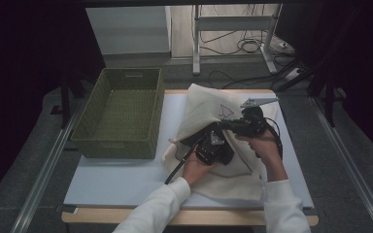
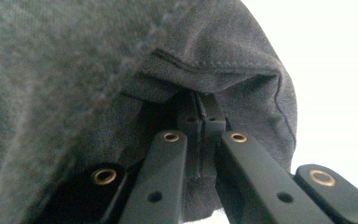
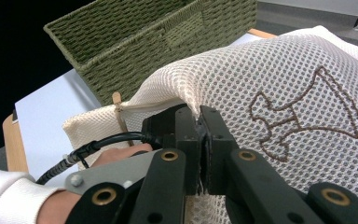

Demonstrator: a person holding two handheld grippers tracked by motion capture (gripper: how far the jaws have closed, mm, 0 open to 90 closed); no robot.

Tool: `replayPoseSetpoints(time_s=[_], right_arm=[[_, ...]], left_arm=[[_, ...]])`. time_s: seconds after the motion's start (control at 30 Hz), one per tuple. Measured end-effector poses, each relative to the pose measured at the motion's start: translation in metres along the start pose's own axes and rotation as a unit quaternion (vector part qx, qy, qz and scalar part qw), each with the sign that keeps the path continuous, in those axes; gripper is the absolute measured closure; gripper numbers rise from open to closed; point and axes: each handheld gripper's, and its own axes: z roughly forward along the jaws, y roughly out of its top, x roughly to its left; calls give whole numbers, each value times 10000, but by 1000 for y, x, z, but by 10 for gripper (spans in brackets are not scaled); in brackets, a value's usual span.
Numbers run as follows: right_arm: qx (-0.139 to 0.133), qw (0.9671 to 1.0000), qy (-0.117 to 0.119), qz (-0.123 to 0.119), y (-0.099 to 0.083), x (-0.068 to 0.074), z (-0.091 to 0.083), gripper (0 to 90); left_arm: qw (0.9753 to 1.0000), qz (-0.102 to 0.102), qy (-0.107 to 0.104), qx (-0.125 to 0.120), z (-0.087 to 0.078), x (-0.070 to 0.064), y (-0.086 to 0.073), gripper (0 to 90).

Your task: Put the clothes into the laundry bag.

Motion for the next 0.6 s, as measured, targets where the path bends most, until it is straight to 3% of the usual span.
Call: replayPoseSetpoints(time_s=[0.17, 0.37, 0.6], right_arm=[[38, 10000, 14, 18, -1, -2, 1, 869], [75, 10000, 27, -27, -1, 2, 3, 869], [172, 9998, 119, -72, -5, 7, 6, 869]], left_arm=[[9998, -54, -171, -72, -13, -3, -6, 900], [9993, -31, -294, -227, -44, -5, -20, 900], [9987, -123, -252, -429, -89, 9, -43, 900]])
